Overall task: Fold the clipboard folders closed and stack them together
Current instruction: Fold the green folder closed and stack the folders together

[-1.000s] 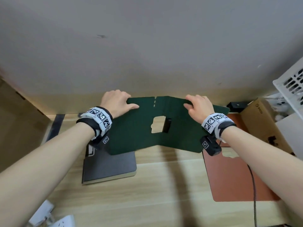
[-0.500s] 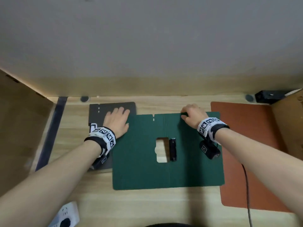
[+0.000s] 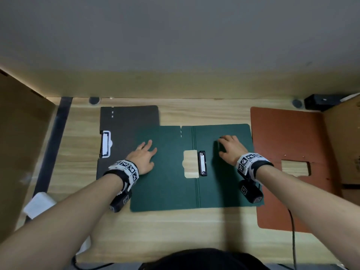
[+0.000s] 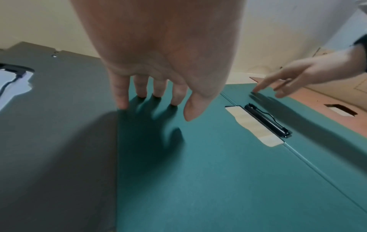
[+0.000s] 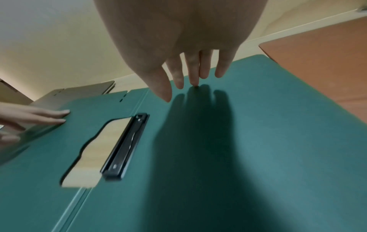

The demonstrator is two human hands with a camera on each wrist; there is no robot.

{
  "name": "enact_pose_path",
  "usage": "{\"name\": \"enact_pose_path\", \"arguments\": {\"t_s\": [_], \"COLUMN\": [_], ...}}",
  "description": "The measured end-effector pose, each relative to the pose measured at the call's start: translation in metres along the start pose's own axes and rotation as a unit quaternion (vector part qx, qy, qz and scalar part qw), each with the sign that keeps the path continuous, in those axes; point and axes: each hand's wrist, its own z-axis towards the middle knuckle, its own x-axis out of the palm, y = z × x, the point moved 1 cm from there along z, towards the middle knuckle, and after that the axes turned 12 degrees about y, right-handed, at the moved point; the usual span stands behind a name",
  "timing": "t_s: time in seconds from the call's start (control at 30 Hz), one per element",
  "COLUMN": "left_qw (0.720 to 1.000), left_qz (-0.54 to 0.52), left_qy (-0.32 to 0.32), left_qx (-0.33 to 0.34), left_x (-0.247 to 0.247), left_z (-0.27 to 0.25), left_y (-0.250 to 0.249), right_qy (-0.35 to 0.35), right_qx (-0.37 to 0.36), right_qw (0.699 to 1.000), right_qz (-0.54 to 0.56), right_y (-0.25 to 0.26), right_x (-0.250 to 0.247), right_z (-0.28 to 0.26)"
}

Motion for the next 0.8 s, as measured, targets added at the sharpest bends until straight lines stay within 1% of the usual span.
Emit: {"name": "enact_pose_path", "arguments": {"t_s": [0.07, 0.1, 0.2, 0.27, 0.33, 0.4, 0.53, 0.63, 0.7, 0.77, 0.8], "left_qw": [0.999, 0.998, 0.983, 0.976, 0.975, 0.976, 0.983, 0.984, 0.983, 0.976, 0.968], "left_qz": [-0.025, -0.036, -0.036, -0.034, -0.050, -0.065, -0.029, -0.017, -0.049, -0.125, -0.175], "left_qy": [-0.023, -0.055, -0.180, -0.214, -0.218, -0.206, -0.151, -0.127, -0.131, -0.142, -0.145], "left_qx": [0.005, 0.008, 0.025, 0.025, 0.003, -0.032, -0.103, -0.122, -0.115, -0.106, -0.105], "left_x": [0.001, 0.003, 0.017, 0.029, 0.040, 0.049, 0.068, 0.088, 0.101, 0.112, 0.116], "left_z": [-0.003, -0.006, -0.017, -0.024, -0.031, -0.039, -0.054, -0.061, -0.063, -0.064, -0.064], "left_y": [0.000, 0.000, 0.002, 0.007, 0.013, 0.017, 0.024, 0.027, 0.027, 0.029, 0.031], "right_qy": [0.005, 0.005, 0.011, 0.018, 0.023, 0.029, 0.032, 0.033, 0.039, 0.045, 0.047], "right_qx": [-0.001, -0.003, 0.000, 0.003, 0.007, 0.012, 0.016, 0.023, 0.031, 0.041, 0.044], "right_qw": [1.000, 1.000, 1.000, 1.000, 1.000, 1.000, 0.999, 0.999, 0.999, 0.998, 0.998], "right_qz": [-0.001, -0.001, -0.005, -0.011, -0.011, -0.006, -0.002, -0.002, -0.001, 0.008, 0.011], "right_y": [-0.002, -0.002, 0.002, 0.006, 0.011, 0.016, 0.027, 0.034, 0.039, 0.045, 0.047], "right_x": [0.014, 0.021, 0.037, 0.047, 0.057, 0.067, 0.090, 0.105, 0.113, 0.118, 0.119], "right_z": [-0.011, -0.016, -0.028, -0.035, -0.040, -0.045, -0.054, -0.060, -0.064, -0.067, -0.068]}}
